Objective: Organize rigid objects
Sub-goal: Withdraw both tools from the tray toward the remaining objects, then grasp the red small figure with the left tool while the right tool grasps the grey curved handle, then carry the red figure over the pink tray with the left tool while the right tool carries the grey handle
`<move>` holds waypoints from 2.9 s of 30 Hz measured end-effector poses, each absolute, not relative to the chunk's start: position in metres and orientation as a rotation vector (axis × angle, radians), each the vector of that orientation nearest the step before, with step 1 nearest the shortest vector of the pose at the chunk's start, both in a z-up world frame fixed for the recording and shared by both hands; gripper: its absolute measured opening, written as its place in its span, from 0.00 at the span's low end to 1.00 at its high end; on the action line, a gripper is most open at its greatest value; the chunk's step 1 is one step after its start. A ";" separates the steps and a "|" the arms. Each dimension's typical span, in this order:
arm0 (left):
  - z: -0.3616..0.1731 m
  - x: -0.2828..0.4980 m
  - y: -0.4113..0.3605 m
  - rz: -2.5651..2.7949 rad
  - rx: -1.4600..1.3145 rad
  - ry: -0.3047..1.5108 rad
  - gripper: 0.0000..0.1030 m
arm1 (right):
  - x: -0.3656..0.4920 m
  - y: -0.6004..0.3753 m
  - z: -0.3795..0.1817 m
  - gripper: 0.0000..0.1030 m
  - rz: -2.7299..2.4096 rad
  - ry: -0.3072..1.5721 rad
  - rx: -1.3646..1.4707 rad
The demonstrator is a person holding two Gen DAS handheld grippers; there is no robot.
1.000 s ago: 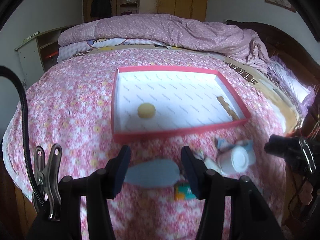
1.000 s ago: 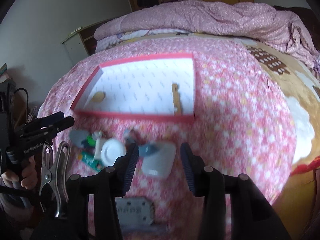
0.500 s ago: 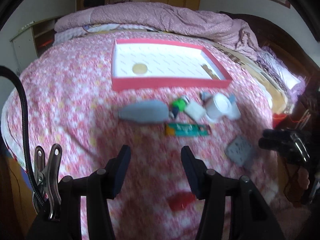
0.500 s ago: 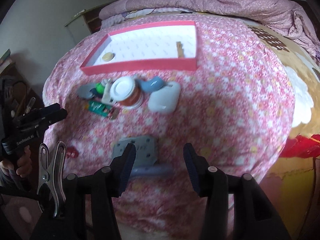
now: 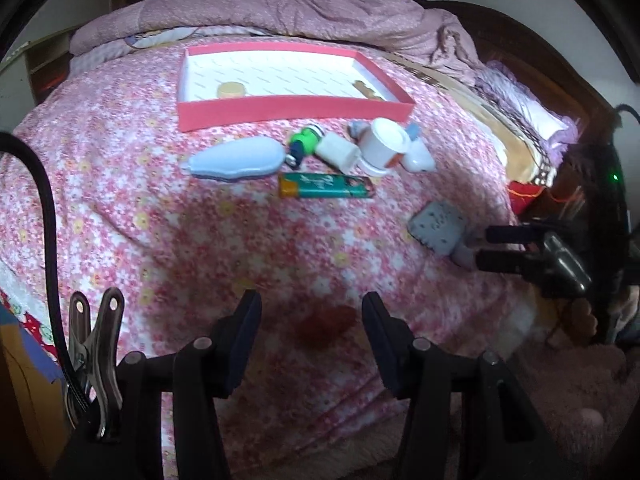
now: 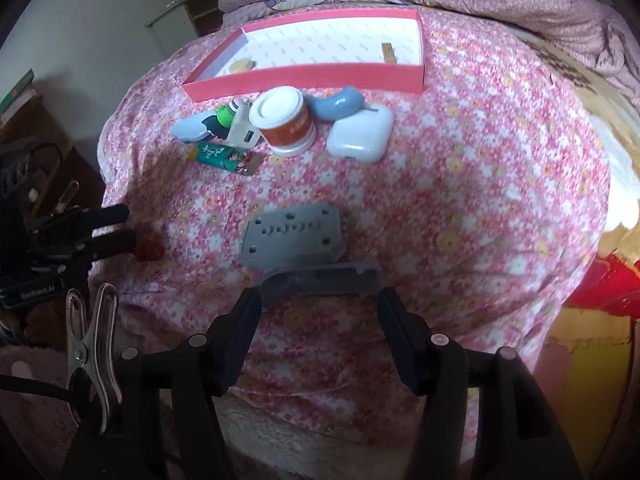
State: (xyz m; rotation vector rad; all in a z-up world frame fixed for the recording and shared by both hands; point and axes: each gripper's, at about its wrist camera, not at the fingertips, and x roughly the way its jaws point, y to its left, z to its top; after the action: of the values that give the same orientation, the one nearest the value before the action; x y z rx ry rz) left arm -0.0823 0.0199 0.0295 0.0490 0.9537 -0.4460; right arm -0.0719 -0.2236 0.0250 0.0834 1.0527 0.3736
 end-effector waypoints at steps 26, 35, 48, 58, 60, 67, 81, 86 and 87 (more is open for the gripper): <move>0.012 -0.080 0.004 -0.448 0.120 1.046 0.21 | -0.080 -0.220 0.029 0.84 0.361 1.015 0.041; 0.021 -0.083 0.024 -0.404 0.062 1.025 0.21 | -0.074 -0.200 0.021 0.84 0.387 1.025 -0.006; 0.025 -0.079 0.024 -0.397 0.042 1.007 0.21 | -0.066 -0.198 0.008 0.85 0.387 1.049 0.053; 0.024 -0.075 0.034 -0.371 -0.018 1.015 0.21 | -0.074 -0.210 0.014 0.61 0.364 1.018 0.069; 0.025 -0.075 0.036 -0.360 -0.036 1.013 0.21 | -0.077 -0.214 0.015 0.61 0.370 1.011 0.086; 0.032 -0.064 0.046 -0.332 -0.096 1.005 0.21 | -0.083 -0.220 0.021 0.61 0.383 0.993 0.123; 0.067 -0.040 0.028 -0.339 -0.064 0.899 0.21 | -0.079 -0.220 0.041 0.61 0.408 0.953 0.119; 0.088 -0.026 0.019 -0.336 -0.028 0.845 0.21 | -0.067 -0.224 0.062 0.61 0.395 0.910 0.097; 0.092 -0.022 0.017 -0.337 -0.024 0.838 0.21 | -0.063 -0.225 0.067 0.61 0.392 0.900 0.094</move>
State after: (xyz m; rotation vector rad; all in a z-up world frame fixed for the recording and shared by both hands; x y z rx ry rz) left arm -0.0224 0.0168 0.0920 -0.0240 0.8375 -0.3369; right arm -0.0634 -0.2246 0.0665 0.0943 0.9000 0.3922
